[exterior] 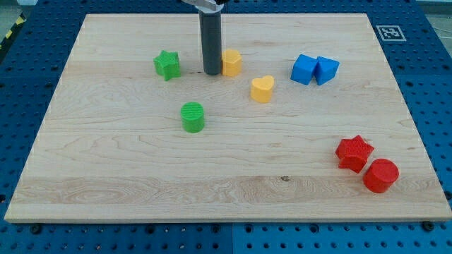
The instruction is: Bring the yellow hexagon close to the yellow heart
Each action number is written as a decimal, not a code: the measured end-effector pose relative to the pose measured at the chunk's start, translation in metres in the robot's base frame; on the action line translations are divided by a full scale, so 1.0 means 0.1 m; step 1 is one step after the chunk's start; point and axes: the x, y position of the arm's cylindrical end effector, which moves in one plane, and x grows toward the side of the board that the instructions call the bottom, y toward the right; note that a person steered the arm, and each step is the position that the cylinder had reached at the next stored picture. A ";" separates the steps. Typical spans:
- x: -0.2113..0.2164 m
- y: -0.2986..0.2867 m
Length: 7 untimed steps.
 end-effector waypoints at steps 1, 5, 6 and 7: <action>0.00 0.00; -0.15 0.00; -0.25 0.00; -0.26 0.00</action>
